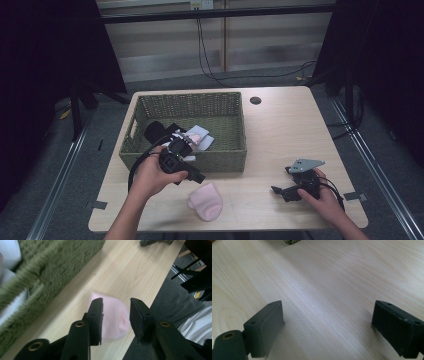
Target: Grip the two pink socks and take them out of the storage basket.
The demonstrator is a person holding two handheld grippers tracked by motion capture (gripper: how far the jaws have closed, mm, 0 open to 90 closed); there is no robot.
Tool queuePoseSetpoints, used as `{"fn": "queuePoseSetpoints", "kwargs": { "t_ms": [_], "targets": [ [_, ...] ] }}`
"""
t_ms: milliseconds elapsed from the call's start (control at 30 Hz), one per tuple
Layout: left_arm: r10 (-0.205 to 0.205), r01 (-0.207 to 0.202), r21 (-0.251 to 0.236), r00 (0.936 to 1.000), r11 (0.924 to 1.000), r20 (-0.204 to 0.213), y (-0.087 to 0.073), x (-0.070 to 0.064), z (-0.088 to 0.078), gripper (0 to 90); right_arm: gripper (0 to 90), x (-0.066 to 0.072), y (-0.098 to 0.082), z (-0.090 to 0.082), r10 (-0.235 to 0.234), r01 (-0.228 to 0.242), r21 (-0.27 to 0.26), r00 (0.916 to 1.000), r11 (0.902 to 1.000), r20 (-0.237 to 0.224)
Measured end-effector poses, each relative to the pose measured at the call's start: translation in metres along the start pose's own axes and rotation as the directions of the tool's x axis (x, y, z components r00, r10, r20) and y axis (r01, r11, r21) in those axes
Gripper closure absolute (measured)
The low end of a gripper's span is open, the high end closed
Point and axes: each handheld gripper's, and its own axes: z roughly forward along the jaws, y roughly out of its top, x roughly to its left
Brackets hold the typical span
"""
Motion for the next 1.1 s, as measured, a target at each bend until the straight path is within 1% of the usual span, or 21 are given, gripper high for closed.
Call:
{"fn": "queuePoseSetpoints", "kwargs": {
  "t_ms": [67,100,167,200,267,367,400,467,500,567,600,667,700,733,800,867,900,933,1000,1033,1100],
  "targets": [
    [0.009,-0.009,-0.007,0.9999,0.9999,-0.012,0.003,0.001,-0.005,58.9,9.7,0.000,0.000,0.000,0.000,0.000,0.000,1.0000,1.0000,0.000],
    [-0.005,0.004,-0.032,0.9995,0.9995,-0.030,0.008,0.004,-0.011,56.0,9.7,0.000,0.000,0.000,0.000,0.000,0.000,1.0000,1.0000,0.000],
    [-0.012,0.011,-0.043,0.9994,0.9990,-0.033,0.010,0.006,-0.015,55.3,9.7,0.000,0.000,0.000,0.000,0.000,0.000,1.0000,1.0000,0.000],
    [-0.024,0.022,-0.064,0.9990,0.9977,-0.038,0.015,0.012,-0.022,54.5,9.7,0.000,0.000,0.000,0.000,0.000,0.000,1.0000,1.0000,0.000],
    [-0.034,0.031,-0.073,0.9986,0.9969,-0.040,0.017,0.015,-0.025,53.9,9.7,0.000,0.000,0.000,0.000,0.000,0.000,1.0000,1.0000,0.000],
    [-0.044,0.038,-0.078,0.9961,0.9962,-0.077,0.028,0.026,-0.033,51.4,9.7,0.000,0.000,0.000,0.000,0.000,0.000,1.0000,1.0000,-0.001],
    [-0.044,0.038,-0.078,0.9961,0.9962,-0.077,0.028,0.026,-0.033,50.5,9.7,0.000,0.000,0.000,0.000,0.000,0.000,1.0000,1.0000,-0.001],
    [-0.046,0.037,-0.080,0.9913,0.9961,-0.123,0.033,0.036,-0.034,49.2,9.7,0.000,0.000,0.000,0.000,0.000,0.000,1.0000,1.0000,0.000],
    [-0.046,0.037,-0.080,0.9913,0.9961,-0.123,0.033,0.036,-0.034,49.0,9.7,0.000,0.000,0.000,0.000,0.000,0.000,1.0000,1.0000,0.000],
    [-0.049,0.036,-0.084,0.9869,0.9958,-0.154,0.036,0.044,-0.034,48.5,9.7,0.000,0.000,0.000,0.000,0.000,0.000,1.0000,1.0000,0.000],
    [-0.045,0.032,-0.084,0.9865,0.9960,-0.158,0.037,0.049,-0.034,47.9,9.7,0.000,0.000,0.000,0.000,0.000,0.000,1.0000,1.0000,0.000],
    [-0.066,0.051,-0.090,0.9818,0.9947,-0.178,0.039,0.057,-0.032,47.4,9.7,0.000,0.000,0.000,0.000,0.000,0.000,1.0000,1.0000,0.000],
    [-0.072,0.056,-0.082,0.9780,0.9950,-0.196,0.041,0.065,-0.030,46.8,9.7,0.000,0.000,0.000,0.000,0.000,0.000,1.0000,1.0000,0.000],
    [-0.072,0.056,-0.082,0.9780,0.9950,-0.196,0.041,0.065,-0.030,46.6,9.7,0.000,0.000,0.000,0.000,0.000,0.000,1.0000,1.0000,0.000],
    [-0.081,0.067,-0.077,0.9758,0.9948,-0.203,0.043,0.073,-0.027,46.2,9.7,0.000,0.000,0.000,0.000,0.000,0.000,1.0000,1.0000,0.000],
    [-0.090,0.075,-0.078,0.9721,0.9941,-0.217,0.044,0.080,-0.023,45.1,9.7,0.000,0.000,0.000,0.000,0.000,0.000,1.0000,1.0000,0.000],
    [-0.096,0.081,-0.073,0.9685,0.9940,-0.230,0.045,0.088,-0.020,42.6,9.7,0.000,0.000,0.000,0.000,0.000,0.000,1.0000,1.0000,0.000],
    [-0.096,0.081,-0.073,0.9685,0.9940,-0.230,0.045,0.088,-0.020,42.3,9.7,0.000,0.000,0.000,0.000,0.000,0.000,1.0000,1.0000,0.000],
    [-0.123,0.107,-0.076,0.9631,0.9913,-0.240,0.046,0.099,-0.017,42.3,9.7,0.000,0.000,0.000,0.003,-0.003,-0.001,1.0000,1.0000,0.000],
    [-0.123,0.107,-0.076,0.9631,0.9913,-0.240,0.046,0.099,-0.017,41.8,9.7,0.000,0.000,0.000,0.003,-0.003,-0.001,1.0000,1.0000,0.000],
    [-0.131,0.115,-0.077,0.9576,0.9904,-0.256,0.047,0.105,-0.015,40.9,9.7,0.000,0.000,0.000,0.003,-0.003,-0.001,1.0000,1.0000,0.000]
  ]
}}
